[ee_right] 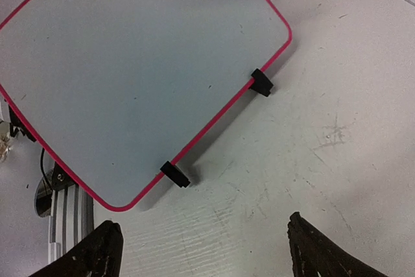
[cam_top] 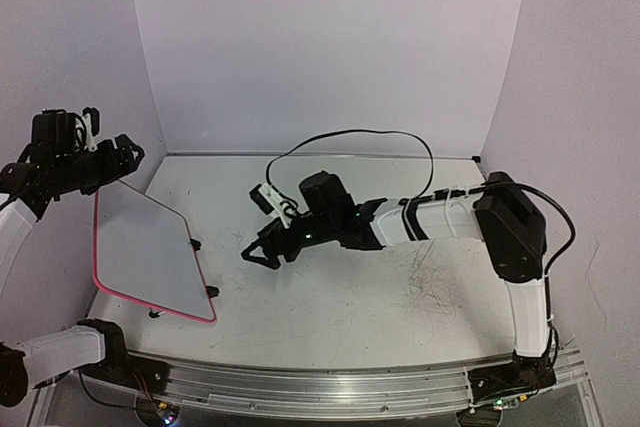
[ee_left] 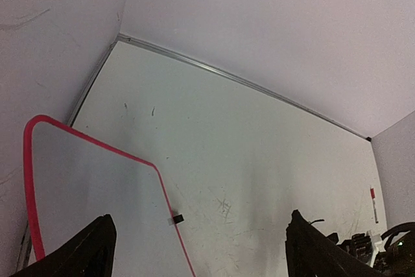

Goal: Write a sentence on the whiteboard
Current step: Move the whiteboard to the corner of the board.

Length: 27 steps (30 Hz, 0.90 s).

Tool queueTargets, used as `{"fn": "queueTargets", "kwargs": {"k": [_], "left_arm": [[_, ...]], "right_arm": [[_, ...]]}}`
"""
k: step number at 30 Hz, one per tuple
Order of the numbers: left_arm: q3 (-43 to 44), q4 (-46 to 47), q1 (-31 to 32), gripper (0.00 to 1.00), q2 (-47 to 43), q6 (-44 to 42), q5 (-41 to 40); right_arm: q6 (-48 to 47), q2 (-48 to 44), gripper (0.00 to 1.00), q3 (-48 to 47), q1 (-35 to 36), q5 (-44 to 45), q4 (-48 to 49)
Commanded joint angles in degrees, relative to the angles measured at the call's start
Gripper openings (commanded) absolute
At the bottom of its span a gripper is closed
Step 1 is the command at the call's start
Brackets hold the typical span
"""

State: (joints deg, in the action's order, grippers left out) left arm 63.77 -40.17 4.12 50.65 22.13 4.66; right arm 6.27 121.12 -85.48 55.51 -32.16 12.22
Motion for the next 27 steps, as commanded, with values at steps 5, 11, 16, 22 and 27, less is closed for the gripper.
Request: {"fn": "queueTargets", "kwargs": {"k": [5, 11, 16, 22, 27], "left_arm": [[5.37, -6.24, -0.21, 0.91, -1.57, -2.35, -3.45], [6.11, -7.66, -0.19, 0.92, -1.96, -3.32, -4.11], [7.46, -9.35, -0.16, 0.91, -1.43, -3.18, -6.87], [9.1, -13.67, -0.17, 0.91, -1.93, -4.1, -15.05], [9.77, -14.57, -0.17, 0.91, -2.61, -3.88, -14.43]], "right_arm": [[-22.15, 9.46, 0.88, -13.12, 1.61, -2.61, -6.49], [-28.15, 14.36, 0.83, -18.43, 3.52, -2.37, -9.64], [-31.08, 20.96, 0.75, -27.24, 5.35, -1.15, -15.71], [-32.79, 26.28, 0.66, -33.93, 7.4, 0.27, -19.48], [-33.48, 28.48, 0.57, -36.4, 7.81, 0.16, -20.62]]}}
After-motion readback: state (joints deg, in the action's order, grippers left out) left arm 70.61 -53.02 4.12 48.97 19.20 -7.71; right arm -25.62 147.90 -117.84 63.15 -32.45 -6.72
